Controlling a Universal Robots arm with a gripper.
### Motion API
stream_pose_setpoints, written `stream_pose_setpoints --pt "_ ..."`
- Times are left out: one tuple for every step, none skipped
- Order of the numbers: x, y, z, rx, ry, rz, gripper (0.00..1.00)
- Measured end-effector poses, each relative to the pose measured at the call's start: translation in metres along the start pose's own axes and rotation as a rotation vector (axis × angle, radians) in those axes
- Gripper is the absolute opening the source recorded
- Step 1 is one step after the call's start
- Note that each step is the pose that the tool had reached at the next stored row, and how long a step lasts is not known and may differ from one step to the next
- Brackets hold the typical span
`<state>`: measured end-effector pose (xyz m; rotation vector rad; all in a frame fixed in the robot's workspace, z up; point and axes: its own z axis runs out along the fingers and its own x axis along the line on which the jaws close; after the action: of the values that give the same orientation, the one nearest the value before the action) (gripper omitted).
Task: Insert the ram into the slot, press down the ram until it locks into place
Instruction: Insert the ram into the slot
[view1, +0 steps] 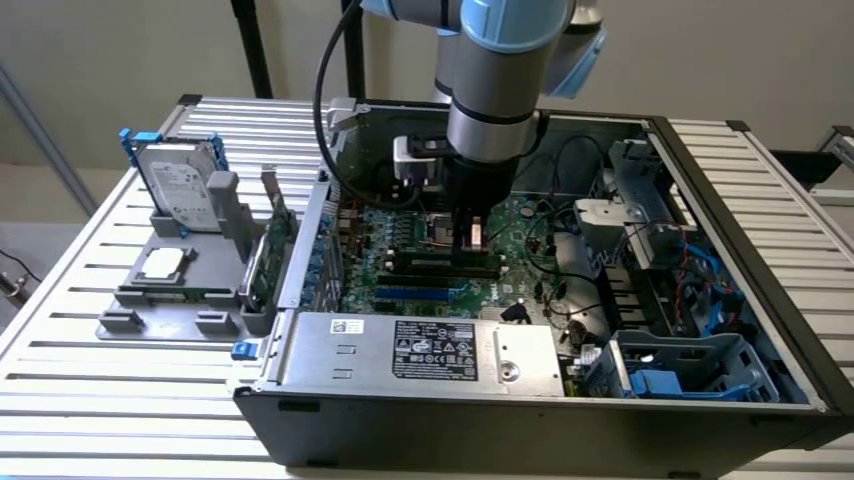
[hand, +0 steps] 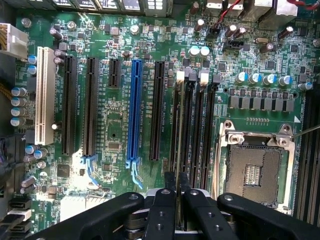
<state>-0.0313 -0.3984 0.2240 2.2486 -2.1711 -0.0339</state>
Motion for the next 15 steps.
stream_pose_setpoints --pt "0.0 0.0 0.0004 0.0 0.0 0.0 0.13" --pt "0.0 0.0 0.0009 0.0 0.0001 0.001 0.13" --pt "0.0 0.0 0.0013 0.0 0.0 0.001 0.13" --pt "0.0 -0.0001 0.0018 0.0 0.0001 0.001 0.13" --pt "0.0001 0.0 0.0021 0.0 0.0001 0.002 0.13" --pt "0.0001 0.0 0.0024 0.0 0.0002 0.002 0.13" --pt "0.0001 -0.0001 0.0027 -0.0001 0.0002 0.003 0.13" --pt "0.0 -0.0001 0.003 0.0 0.0001 0.003 0.13" --pt "0.0 -0.0001 0.0032 -0.0001 0.0002 0.003 0.13" --pt "0.0 -0.0001 0.0034 0.0 0.0001 0.004 0.13" --pt "0.0001 -0.0001 0.0036 -0.0001 0.0002 0.004 0.13" --pt "0.0 -0.0001 0.0037 0.0 0.0 0.004 0.13" --pt "0.0 -0.0001 0.0037 0.0 0.0 0.005 0.15" --pt "0.0 -0.0001 0.0037 0.0 0.0 0.005 0.21" --pt "0.0 -0.0001 0.0033 0.0 0.0 0.005 0.21"
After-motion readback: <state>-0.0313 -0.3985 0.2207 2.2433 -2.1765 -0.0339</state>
